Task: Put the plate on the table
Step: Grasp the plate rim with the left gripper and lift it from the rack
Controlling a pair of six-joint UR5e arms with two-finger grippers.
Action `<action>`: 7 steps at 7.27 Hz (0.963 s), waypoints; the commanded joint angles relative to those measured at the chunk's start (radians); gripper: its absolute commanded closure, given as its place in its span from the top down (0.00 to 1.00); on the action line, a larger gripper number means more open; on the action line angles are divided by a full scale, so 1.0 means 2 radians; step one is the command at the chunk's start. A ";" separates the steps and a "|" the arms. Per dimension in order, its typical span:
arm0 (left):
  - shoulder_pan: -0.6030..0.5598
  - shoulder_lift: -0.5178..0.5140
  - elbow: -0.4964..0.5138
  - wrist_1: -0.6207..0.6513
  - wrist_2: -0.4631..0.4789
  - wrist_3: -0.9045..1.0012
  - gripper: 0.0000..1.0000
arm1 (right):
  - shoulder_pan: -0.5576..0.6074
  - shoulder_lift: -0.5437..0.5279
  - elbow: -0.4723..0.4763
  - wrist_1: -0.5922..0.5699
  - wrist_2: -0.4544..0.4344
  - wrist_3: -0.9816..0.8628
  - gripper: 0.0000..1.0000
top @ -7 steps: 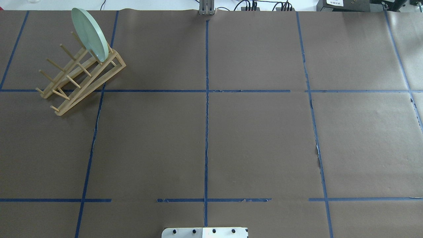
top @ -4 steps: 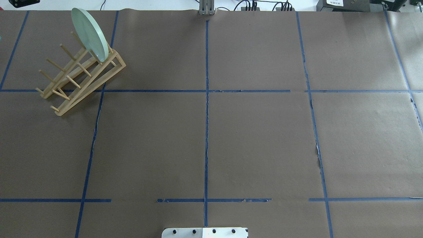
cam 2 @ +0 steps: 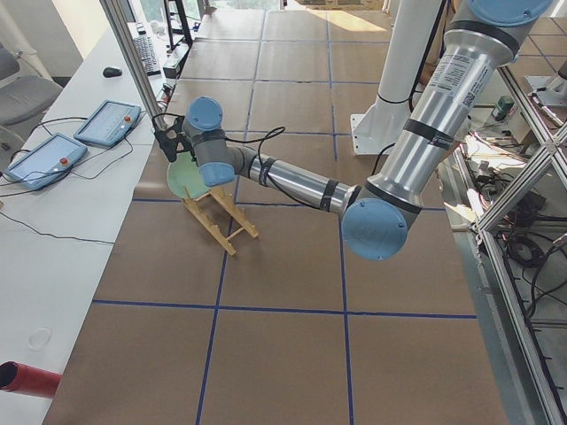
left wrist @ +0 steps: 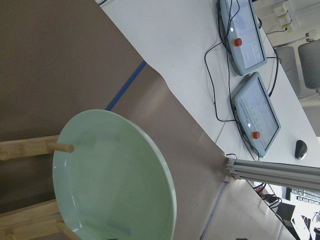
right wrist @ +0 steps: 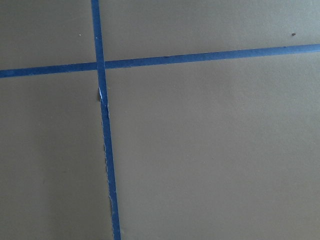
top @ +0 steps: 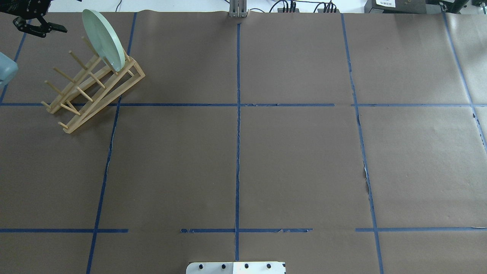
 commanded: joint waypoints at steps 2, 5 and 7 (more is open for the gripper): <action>0.023 -0.038 0.034 0.038 0.069 -0.027 0.89 | 0.000 0.000 0.000 0.000 0.000 0.000 1.00; 0.023 -0.041 0.038 0.036 0.070 -0.026 0.20 | 0.000 0.000 0.000 0.000 0.000 0.000 1.00; 0.024 -0.041 0.038 0.034 0.070 -0.026 0.16 | 0.000 0.000 0.000 0.000 0.000 0.000 1.00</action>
